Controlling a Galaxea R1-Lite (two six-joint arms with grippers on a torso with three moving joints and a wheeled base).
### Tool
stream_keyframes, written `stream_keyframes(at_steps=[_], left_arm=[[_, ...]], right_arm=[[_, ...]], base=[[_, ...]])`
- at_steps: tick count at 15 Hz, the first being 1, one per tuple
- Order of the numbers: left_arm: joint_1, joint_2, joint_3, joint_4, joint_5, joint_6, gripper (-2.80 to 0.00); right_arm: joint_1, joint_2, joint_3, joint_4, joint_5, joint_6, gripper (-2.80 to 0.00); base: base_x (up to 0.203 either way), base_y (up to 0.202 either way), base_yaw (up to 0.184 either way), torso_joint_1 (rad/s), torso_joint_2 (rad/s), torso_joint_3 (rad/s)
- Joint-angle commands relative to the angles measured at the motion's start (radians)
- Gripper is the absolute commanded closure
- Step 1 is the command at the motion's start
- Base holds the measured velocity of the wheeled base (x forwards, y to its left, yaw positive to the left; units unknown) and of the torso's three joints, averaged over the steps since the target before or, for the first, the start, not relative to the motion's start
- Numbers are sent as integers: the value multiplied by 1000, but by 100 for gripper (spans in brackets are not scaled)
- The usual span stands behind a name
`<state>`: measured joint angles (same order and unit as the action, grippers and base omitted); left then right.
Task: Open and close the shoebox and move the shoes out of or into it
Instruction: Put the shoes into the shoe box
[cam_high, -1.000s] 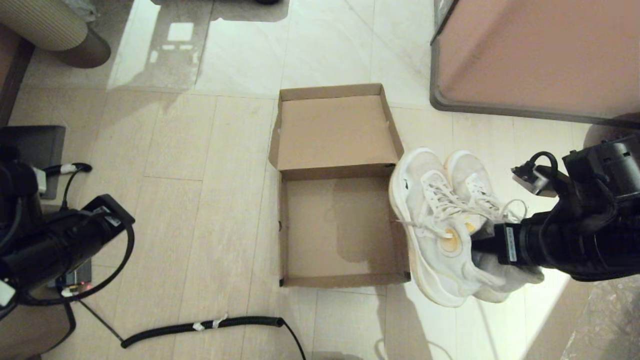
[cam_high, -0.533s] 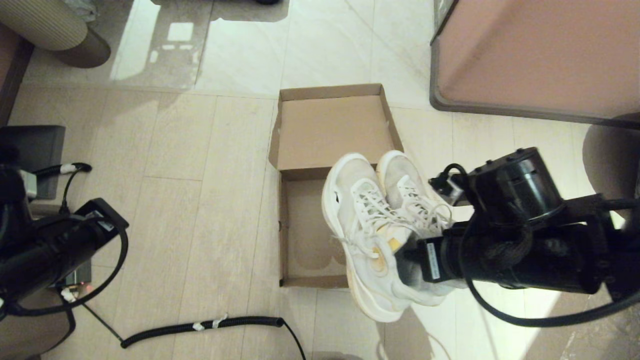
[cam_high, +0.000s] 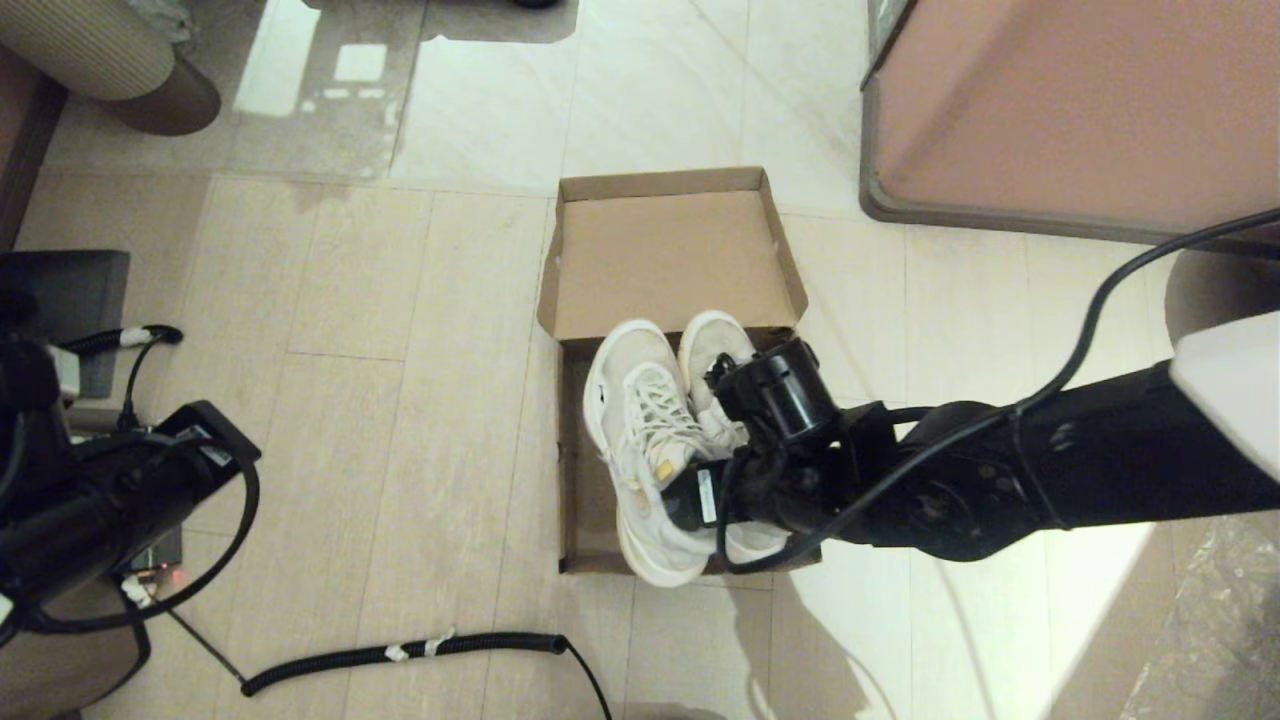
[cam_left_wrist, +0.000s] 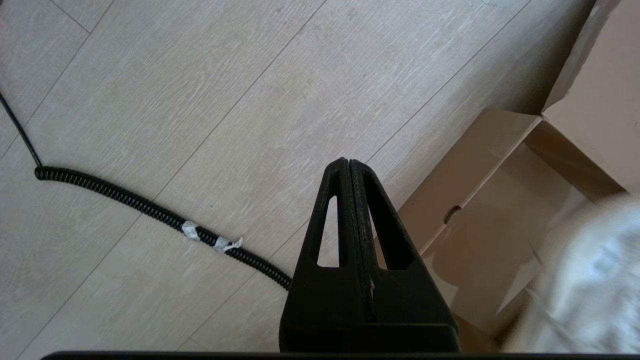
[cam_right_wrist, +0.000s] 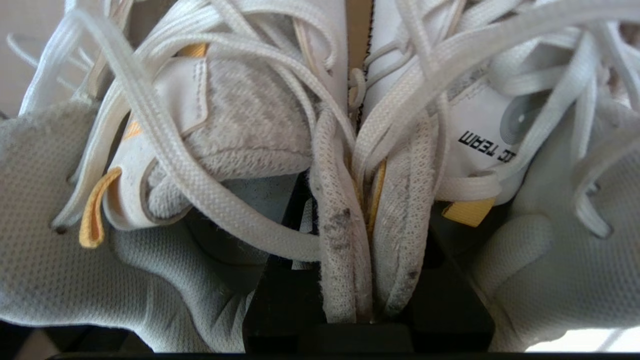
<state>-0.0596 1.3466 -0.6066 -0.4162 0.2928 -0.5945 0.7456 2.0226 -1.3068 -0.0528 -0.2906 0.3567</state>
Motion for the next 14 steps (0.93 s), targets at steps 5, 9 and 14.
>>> stream_keyframes(at_steps=[5, 9, 14], left_arm=[[0, 9, 1, -3, 0, -4, 0], [0, 9, 4, -3, 0, -4, 0], [0, 13, 5, -1, -1, -4, 0]], right_arm=[[5, 277, -187, -19, -101, -2, 0], [-5, 349, -223, -106, -148, -6, 0], [-12, 396, -244, -170, -190, -6, 0]], base=[[0, 0, 0, 0, 0, 0], [0, 0, 0, 0, 0, 0], [0, 0, 0, 0, 0, 0]])
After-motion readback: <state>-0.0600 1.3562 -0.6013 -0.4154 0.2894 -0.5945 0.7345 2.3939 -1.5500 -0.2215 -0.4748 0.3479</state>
